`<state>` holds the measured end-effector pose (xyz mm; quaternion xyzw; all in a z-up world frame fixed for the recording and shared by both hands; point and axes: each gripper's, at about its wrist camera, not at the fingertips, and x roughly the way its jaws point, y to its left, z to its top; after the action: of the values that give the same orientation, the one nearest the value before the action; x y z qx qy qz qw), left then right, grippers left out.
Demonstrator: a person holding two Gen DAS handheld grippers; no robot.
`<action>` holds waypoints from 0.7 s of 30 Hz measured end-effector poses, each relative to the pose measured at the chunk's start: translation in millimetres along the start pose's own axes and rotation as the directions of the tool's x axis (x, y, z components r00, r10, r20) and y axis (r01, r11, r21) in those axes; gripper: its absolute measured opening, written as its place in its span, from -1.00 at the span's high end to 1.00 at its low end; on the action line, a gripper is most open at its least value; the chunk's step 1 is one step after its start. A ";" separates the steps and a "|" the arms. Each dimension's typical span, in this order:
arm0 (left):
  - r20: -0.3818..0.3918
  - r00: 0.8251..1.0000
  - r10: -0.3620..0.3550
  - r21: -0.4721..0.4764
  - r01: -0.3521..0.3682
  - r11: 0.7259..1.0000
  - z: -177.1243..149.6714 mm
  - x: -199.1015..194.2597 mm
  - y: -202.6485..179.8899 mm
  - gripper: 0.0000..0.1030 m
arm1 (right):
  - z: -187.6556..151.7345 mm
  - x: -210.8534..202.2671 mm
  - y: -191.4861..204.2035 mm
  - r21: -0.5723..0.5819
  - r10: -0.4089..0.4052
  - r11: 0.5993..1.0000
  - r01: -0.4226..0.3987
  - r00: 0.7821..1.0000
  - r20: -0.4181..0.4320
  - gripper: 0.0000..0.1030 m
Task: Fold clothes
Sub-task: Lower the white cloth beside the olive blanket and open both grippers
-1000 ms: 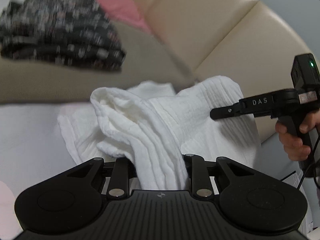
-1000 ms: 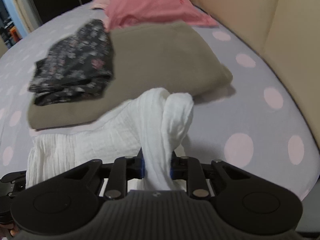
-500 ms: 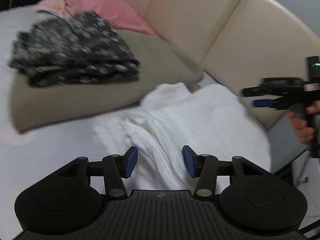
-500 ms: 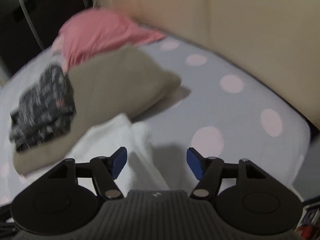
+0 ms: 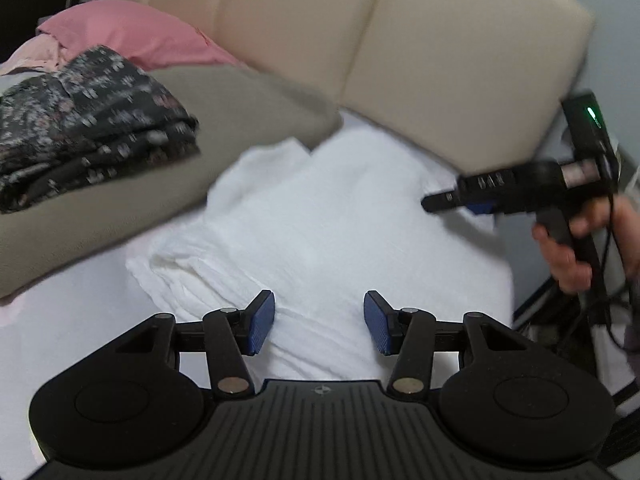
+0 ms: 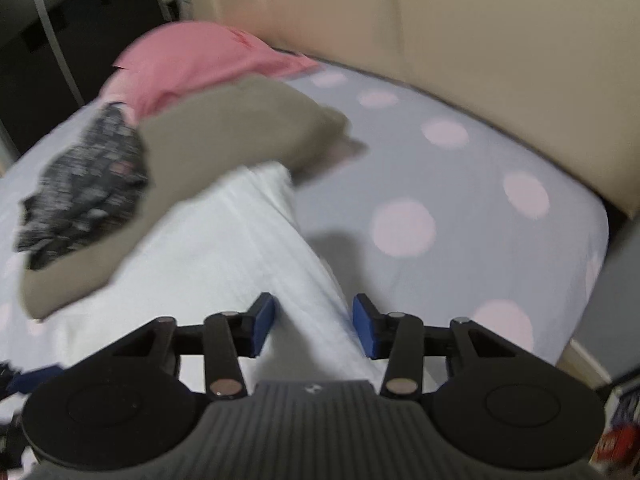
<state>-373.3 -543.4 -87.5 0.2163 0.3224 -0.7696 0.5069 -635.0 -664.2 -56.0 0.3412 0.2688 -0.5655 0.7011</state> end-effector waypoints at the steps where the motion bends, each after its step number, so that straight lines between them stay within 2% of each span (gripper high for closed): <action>1: -0.011 1.000 -0.004 -0.004 0.003 1.000 -2.6 6.2 1.4 0.08 | -3.0 9.1 -6.8 0.033 0.005 0.999 -0.004 1.000 -0.014 0.07; 5: -0.030 1.000 -0.005 -0.017 0.004 1.000 -5.6 22.2 3.8 0.05 | -14.0 36.4 -26.9 0.138 0.026 0.990 -0.021 0.999 -0.036 -0.06; 9: -0.015 1.000 0.000 -0.012 0.000 1.000 -1.5 14.1 1.5 0.05 | -17.0 38.2 -36.4 0.225 0.048 0.974 -0.037 0.998 -0.047 -0.15; 12: 0.023 1.000 -0.003 -0.030 0.004 1.000 -0.2 -3.4 6.7 -0.05 | -16.5 23.4 -33.7 0.213 0.061 0.975 -0.055 0.998 -0.020 -0.21; 14: 0.030 0.999 0.032 -0.042 -0.030 0.999 2.2 -15.8 9.8 -0.26 | -16.4 7.3 -32.0 0.216 0.068 0.974 -0.070 0.998 0.014 -0.30; 15: 0.032 0.998 0.051 -0.047 -0.050 0.998 3.5 -22.0 11.3 -0.28 | -17.0 -1.6 -31.3 0.217 0.066 0.974 -0.071 0.997 0.031 -0.42; 17: 0.022 0.998 0.062 -0.079 -0.060 0.995 7.2 -30.3 19.7 -0.32 | -20.7 -18.9 -31.0 0.215 0.068 0.973 -0.078 0.996 0.050 -0.44; 21: -0.005 0.998 0.059 -0.173 -0.059 0.983 13.2 -34.8 47.6 -0.41 | -30.8 -48.5 -37.1 0.221 0.084 0.970 -0.097 0.994 0.069 -0.64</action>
<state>-315.9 -543.8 -68.5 0.1809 0.3817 -0.7233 0.5462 -681.4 -615.2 -44.6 0.4132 0.1664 -0.5695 0.6909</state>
